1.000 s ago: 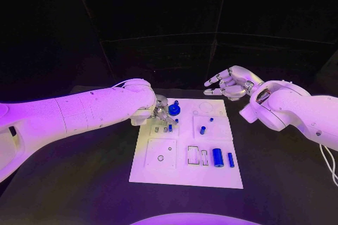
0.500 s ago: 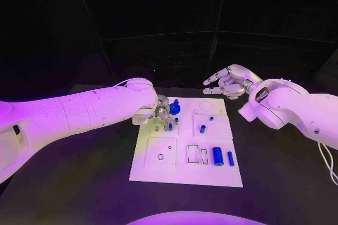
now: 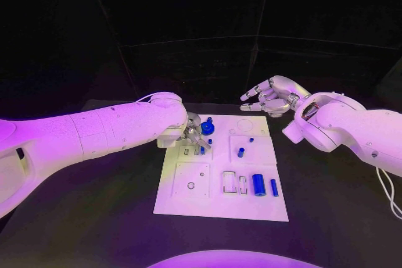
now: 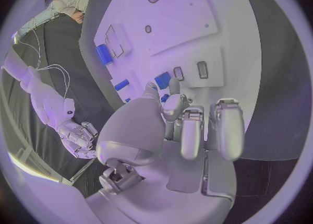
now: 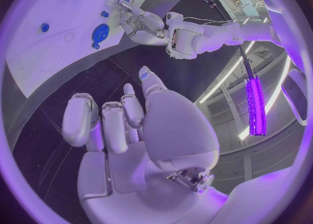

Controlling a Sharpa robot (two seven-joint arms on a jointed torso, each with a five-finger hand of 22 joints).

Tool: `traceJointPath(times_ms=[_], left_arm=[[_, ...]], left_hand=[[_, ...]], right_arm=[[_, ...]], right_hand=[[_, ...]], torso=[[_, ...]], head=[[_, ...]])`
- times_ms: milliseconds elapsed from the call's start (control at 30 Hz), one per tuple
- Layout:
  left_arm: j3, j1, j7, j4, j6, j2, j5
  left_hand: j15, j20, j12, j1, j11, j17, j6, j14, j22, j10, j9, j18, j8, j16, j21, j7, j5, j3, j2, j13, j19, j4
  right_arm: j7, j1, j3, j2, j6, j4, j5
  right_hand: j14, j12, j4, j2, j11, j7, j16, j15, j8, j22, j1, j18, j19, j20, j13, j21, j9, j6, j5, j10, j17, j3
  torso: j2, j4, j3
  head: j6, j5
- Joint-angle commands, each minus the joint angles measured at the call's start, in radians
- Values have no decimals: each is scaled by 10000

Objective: Assemble the parts on the task board

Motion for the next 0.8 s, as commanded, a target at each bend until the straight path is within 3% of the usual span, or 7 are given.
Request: traceJointPath(times_ms=[33, 500, 800], left_arm=[[1, 9, -70, -35, 101, 32, 81], [-7, -27, -68, -122, 125, 152, 150], [-9, -30, -47, -113, 175, 148, 224]], left_hand=[[-75, -39, 63, 153, -22, 2633, -108, 1039, 330, 63, 36, -89, 63, 30, 9, -8, -38, 31, 25, 25, 351, -55], [-84, -50, 60, 641, -31, 2633, -227, 1039, 332, 57, 242, -84, 159, 30, 1, -15, -16, 315, 185, 42, 330, -252], [-125, -85, -27, 1269, -80, 2633, -348, 1039, 255, -7, 348, -64, 138, 30, -59, -66, 23, 940, 325, -23, 289, -621]], right_arm=[[-20, 22, 6, 16, 178, -13, -26], [-98, 22, 6, 57, 333, -59, -26], [-120, 22, 6, 75, 354, -87, -26]], right_hand=[[404, -53, 23, 33, 25, 8, -61, -80, 64, -21, 48, 60, -67, 22, -20, -63, -14, -69, 50, -81, -10, -72], [397, -84, 47, 52, 20, 5, -106, -84, 101, -110, 52, 75, -98, 18, -56, -119, -15, -83, 149, -103, -59, -114], [412, -106, 74, 84, 12, 4, -155, -95, 193, -177, 139, 83, -90, 4, -100, -187, -22, -134, 719, -120, -67, -178]], torso=[[2, 6, 5], [-5, 7, 3], [-8, 20, 3]], head=[[-8, -2], [-56, -5], [-68, -5]])
